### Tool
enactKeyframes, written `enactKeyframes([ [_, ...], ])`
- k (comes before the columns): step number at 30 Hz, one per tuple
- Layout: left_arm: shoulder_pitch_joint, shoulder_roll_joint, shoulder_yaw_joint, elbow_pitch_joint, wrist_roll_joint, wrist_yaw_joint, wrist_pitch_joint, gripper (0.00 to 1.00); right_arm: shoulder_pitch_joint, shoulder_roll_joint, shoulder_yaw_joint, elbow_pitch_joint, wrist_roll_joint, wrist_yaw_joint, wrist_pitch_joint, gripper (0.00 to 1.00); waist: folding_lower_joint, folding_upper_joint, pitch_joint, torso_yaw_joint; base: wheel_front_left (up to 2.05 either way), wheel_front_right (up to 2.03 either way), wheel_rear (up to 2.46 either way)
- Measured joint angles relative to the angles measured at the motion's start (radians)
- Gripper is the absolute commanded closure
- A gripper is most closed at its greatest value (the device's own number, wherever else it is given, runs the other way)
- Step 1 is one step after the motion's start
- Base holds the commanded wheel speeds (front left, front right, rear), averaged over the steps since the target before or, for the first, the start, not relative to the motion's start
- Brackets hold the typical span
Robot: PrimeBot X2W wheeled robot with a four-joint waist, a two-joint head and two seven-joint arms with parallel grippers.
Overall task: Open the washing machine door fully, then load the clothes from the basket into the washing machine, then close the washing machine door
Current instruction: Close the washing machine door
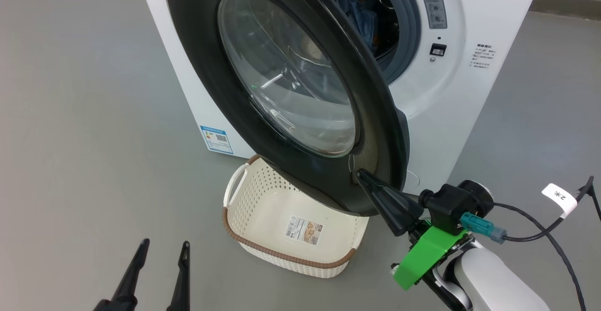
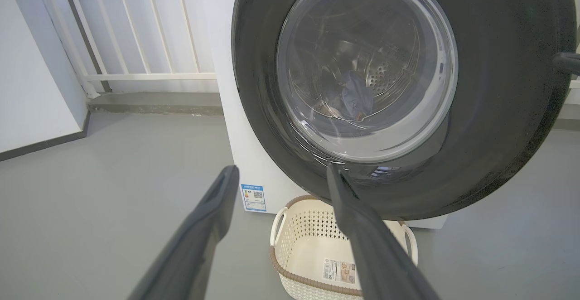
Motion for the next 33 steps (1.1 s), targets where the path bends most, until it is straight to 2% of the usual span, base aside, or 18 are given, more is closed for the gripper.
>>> enactKeyframes([
  [11,-0.014,-0.004,-0.007,0.007,0.0,0.0,-0.012,0.0,-0.048,-0.014,-0.047,0.097,0.007,0.0,-0.022,1.0,0.0,0.0,0.024,0.004,0.0,0.0,0.0],
  [22,-0.025,-0.009,-0.016,0.008,0.0,0.003,-0.021,0.0,-0.073,-0.015,-0.1,0.128,0.007,0.001,-0.035,1.0,0.0,0.0,0.053,0.007,0.0,0.0,0.0],
  [33,-0.069,-0.038,-0.027,0.008,0.012,0.003,-0.03,0.0,-0.187,-0.072,-0.163,0.197,0.003,0.002,-0.035,1.0,0.0001,0.0001,0.117,0.02,0.0,0.0,0.0],
])
